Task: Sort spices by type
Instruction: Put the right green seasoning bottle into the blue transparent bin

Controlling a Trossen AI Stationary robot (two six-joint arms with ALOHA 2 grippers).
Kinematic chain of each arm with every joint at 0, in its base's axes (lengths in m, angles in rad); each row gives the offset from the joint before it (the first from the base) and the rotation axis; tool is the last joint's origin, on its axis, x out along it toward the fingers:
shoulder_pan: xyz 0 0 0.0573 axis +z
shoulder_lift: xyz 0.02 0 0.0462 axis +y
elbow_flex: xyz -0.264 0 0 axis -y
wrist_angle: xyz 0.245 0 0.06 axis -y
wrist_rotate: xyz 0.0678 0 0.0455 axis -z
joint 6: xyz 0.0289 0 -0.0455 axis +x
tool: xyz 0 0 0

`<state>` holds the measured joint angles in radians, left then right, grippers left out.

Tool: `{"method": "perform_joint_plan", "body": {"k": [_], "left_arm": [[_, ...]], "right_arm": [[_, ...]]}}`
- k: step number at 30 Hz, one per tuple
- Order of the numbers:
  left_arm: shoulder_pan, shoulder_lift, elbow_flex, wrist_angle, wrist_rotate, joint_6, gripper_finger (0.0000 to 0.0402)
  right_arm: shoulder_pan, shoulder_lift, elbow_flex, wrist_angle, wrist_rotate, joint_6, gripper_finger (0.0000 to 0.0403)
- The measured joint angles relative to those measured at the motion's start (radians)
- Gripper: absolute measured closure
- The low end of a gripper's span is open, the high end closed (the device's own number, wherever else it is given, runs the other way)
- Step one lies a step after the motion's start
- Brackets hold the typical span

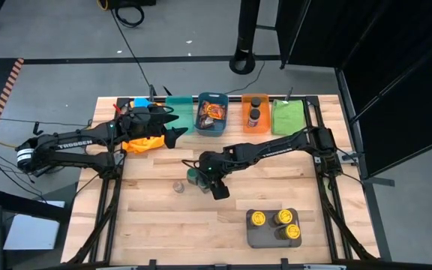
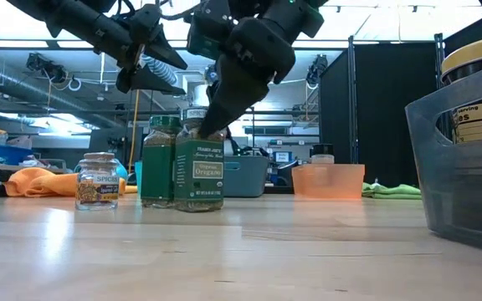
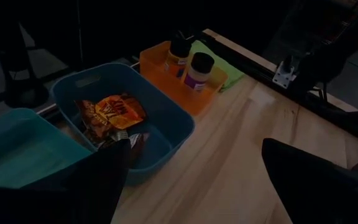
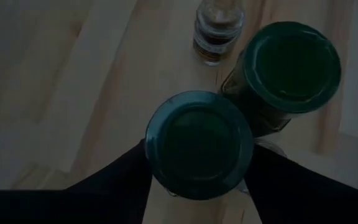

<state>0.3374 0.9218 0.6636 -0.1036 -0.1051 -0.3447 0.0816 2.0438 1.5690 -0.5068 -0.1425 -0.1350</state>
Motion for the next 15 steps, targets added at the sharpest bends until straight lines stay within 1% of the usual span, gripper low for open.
{"method": "perform_joint_plan", "body": {"k": [4, 7, 11, 13, 15], "left_arm": [[0.0, 0.0, 0.0, 0.001, 0.0, 0.001, 0.0032], [0.0, 0.0, 0.0, 0.002, 0.0, 0.002, 0.0032], [0.0, 0.0, 0.0, 0.002, 0.0, 0.002, 0.0032], [0.0, 0.0, 0.0, 0.002, 0.0, 0.002, 0.0032], [0.0, 0.0, 0.0, 0.002, 0.0, 0.003, 0.0032]], "right_arm": [[0.009, -0.002, -0.003, 0.012, 0.0, 0.0, 0.0191], [0.013, -0.002, -0.006, 0.037, -0.004, 0.001, 0.0189], [0.015, -0.001, -0.006, 0.049, -0.004, -0.006, 0.0168], [0.015, -0.001, -0.006, 0.049, -0.004, 0.002, 0.0173], [0.015, -0.001, -0.006, 0.049, -0.004, 0.007, 0.0192]]}}
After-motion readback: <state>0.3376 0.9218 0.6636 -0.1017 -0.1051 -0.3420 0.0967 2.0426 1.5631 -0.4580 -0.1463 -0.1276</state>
